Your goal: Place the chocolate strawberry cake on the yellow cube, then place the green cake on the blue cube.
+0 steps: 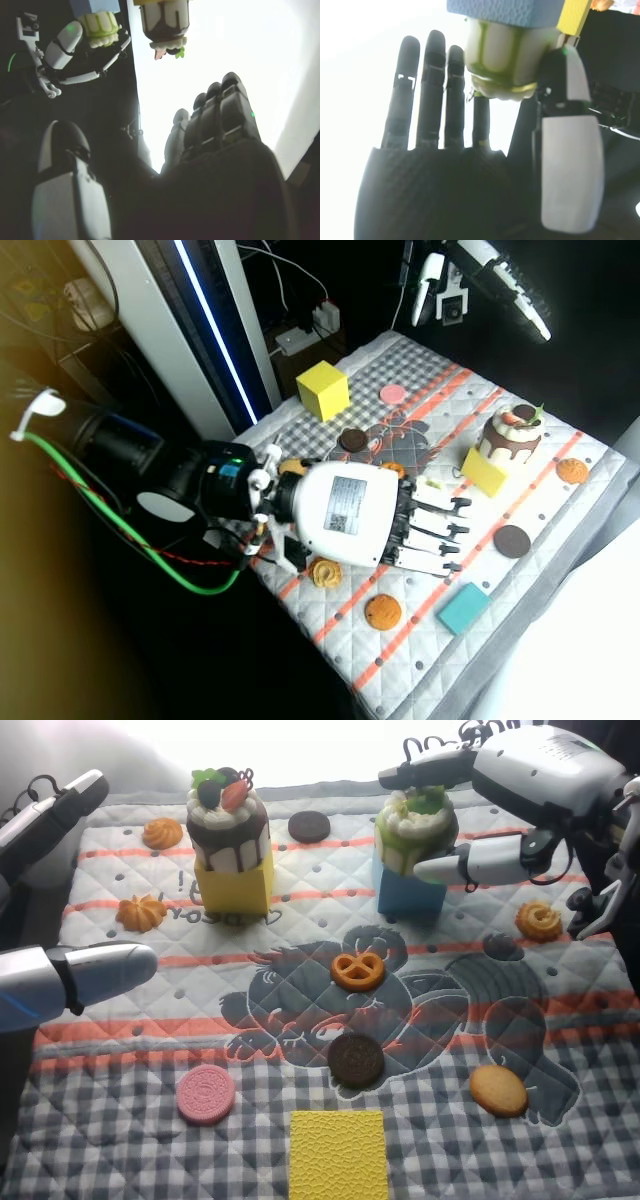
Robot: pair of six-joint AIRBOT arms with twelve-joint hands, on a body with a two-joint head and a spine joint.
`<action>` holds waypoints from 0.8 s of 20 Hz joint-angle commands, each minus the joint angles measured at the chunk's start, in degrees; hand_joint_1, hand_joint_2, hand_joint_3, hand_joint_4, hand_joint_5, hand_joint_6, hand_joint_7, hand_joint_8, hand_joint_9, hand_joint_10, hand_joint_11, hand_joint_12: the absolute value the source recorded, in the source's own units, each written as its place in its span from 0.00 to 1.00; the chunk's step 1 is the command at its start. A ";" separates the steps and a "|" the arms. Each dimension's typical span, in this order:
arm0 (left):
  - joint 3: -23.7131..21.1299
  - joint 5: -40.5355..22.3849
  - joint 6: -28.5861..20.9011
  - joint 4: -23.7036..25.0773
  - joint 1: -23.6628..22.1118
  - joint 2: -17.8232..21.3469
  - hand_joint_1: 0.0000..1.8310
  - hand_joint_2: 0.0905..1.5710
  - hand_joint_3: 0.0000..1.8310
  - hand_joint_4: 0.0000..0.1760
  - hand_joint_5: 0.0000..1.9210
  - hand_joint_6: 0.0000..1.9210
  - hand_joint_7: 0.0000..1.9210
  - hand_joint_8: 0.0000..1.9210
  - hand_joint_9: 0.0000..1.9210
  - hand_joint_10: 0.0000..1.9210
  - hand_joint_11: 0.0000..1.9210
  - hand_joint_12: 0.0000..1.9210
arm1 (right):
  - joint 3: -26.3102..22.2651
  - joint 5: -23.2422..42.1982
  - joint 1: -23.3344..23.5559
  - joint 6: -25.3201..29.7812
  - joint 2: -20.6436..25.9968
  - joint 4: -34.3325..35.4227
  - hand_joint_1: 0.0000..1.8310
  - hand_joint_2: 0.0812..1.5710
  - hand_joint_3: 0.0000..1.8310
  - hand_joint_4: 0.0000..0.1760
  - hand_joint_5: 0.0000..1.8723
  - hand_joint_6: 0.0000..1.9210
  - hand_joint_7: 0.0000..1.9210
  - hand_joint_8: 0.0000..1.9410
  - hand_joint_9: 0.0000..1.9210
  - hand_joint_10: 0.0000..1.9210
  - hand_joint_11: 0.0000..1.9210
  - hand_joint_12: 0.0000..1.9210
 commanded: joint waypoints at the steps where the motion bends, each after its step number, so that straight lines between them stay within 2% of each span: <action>1: 0.18 -7.46 -0.69 0.51 -0.11 0.24 0.37 0.55 0.00 0.90 0.02 0.00 0.00 0.00 0.00 0.00 0.00 0.00 | -0.13 4.24 -0.08 -0.36 0.13 -0.04 0.52 0.62 0.00 0.29 0.31 0.00 0.30 0.00 0.34 0.00 0.10 0.57; 2: 0.17 -7.56 -0.88 0.48 0.07 0.26 0.36 0.55 0.00 0.98 0.02 0.00 0.00 0.00 0.00 0.00 0.00 0.00 | -0.28 4.35 -0.30 -0.36 0.34 0.08 0.51 0.62 0.00 0.31 0.31 0.00 0.30 0.00 0.35 0.00 0.12 0.55; 3: 0.17 -7.65 -1.05 0.44 0.15 0.27 0.36 0.56 0.00 0.93 0.02 0.00 0.00 0.00 0.00 0.00 0.00 0.00 | -0.50 4.54 -0.54 -0.36 0.62 0.23 0.48 0.63 0.00 0.29 0.31 0.00 0.30 0.00 0.35 0.00 0.13 0.53; 4: 0.17 -7.69 -1.13 0.39 0.16 0.27 0.37 0.56 0.00 0.93 0.02 0.00 0.00 0.00 0.00 0.00 0.00 0.00 | -0.65 4.71 -0.70 -0.36 0.80 0.36 0.49 0.63 0.00 0.31 0.31 0.00 0.31 0.00 0.35 0.00 0.13 0.52; 5: 0.17 -7.76 -1.16 0.35 0.17 0.25 0.38 0.55 0.00 0.87 0.02 0.00 0.00 0.00 0.00 0.00 0.00 0.00 | -0.79 4.95 -0.82 -0.36 0.96 0.46 0.47 0.62 0.00 0.46 0.29 0.00 0.28 0.00 0.32 0.00 0.10 0.51; 6: 0.16 -7.79 -1.17 0.34 0.18 0.25 0.37 0.55 0.00 0.87 0.02 0.00 0.00 0.00 0.00 0.00 0.00 0.00 | -0.87 5.14 -0.87 -0.36 1.05 0.54 0.46 0.61 0.00 0.59 0.27 0.00 0.27 0.00 0.30 0.00 0.09 0.51; 7: 0.15 -7.80 -1.18 0.33 0.19 0.24 0.37 0.55 0.00 0.85 0.02 0.00 0.00 0.00 0.00 0.00 0.00 0.00 | -0.98 5.41 -0.93 -0.36 1.16 0.59 0.40 0.60 0.00 0.92 0.24 0.00 0.22 0.00 0.24 0.00 0.04 0.51; 8: 0.14 -7.80 -1.23 0.31 0.20 0.22 0.37 0.55 0.00 0.84 0.02 0.00 0.00 0.00 0.00 0.00 0.00 0.00 | -1.18 5.76 -0.97 -0.36 1.32 0.60 0.39 0.60 0.00 0.98 0.21 0.00 0.18 0.00 0.20 0.00 0.01 0.52; 10: 0.13 -7.81 -1.33 0.27 0.23 0.19 0.37 0.55 0.00 0.86 0.01 0.00 0.00 0.00 0.00 0.00 0.00 0.00 | -1.44 6.27 -1.05 -0.36 1.53 0.61 0.34 0.58 0.00 1.00 0.14 0.00 0.10 0.00 0.13 0.00 0.00 0.47; 12: 0.12 -7.83 -1.45 0.19 0.30 0.18 0.38 0.56 0.00 0.83 0.01 0.00 0.00 0.00 0.00 0.00 0.00 0.00 | -1.66 6.67 -1.16 -0.36 1.71 0.61 0.34 0.58 0.00 1.00 0.07 0.00 0.03 0.00 0.07 0.00 0.00 0.42; 13: 0.12 -7.85 -1.53 0.12 0.36 0.18 0.38 0.56 0.00 0.85 0.01 0.00 0.00 0.00 0.00 0.00 0.00 0.00 | -1.81 6.98 -1.29 -0.36 1.82 0.62 0.34 0.57 0.00 1.00 0.03 0.00 0.01 0.00 0.04 0.00 0.00 0.38; 14: 0.11 -7.90 -1.58 0.10 0.41 0.18 0.38 0.56 0.00 0.88 0.01 0.00 0.00 0.00 0.00 0.00 0.00 0.00 | -1.94 7.17 -1.39 -0.36 1.91 0.62 0.35 0.57 0.00 1.00 0.01 0.00 0.00 0.00 0.02 0.00 0.00 0.36; 15: 0.09 -8.03 -1.68 0.03 0.58 0.18 0.38 0.56 0.00 0.84 0.02 0.00 0.00 0.00 0.00 0.00 0.00 0.00 | -2.14 7.49 -1.54 -0.36 2.08 0.63 0.35 0.57 0.00 1.00 0.00 0.00 0.00 0.00 0.00 0.00 0.00 0.31; 16: 0.08 -8.21 -1.84 -0.08 0.78 0.18 0.37 0.56 0.00 0.85 0.02 0.00 0.00 0.00 0.00 0.00 0.00 0.00 | -2.31 7.77 -1.66 -0.36 2.23 0.63 0.34 0.57 0.00 1.00 0.00 0.00 0.00 0.00 0.00 0.00 0.00 0.28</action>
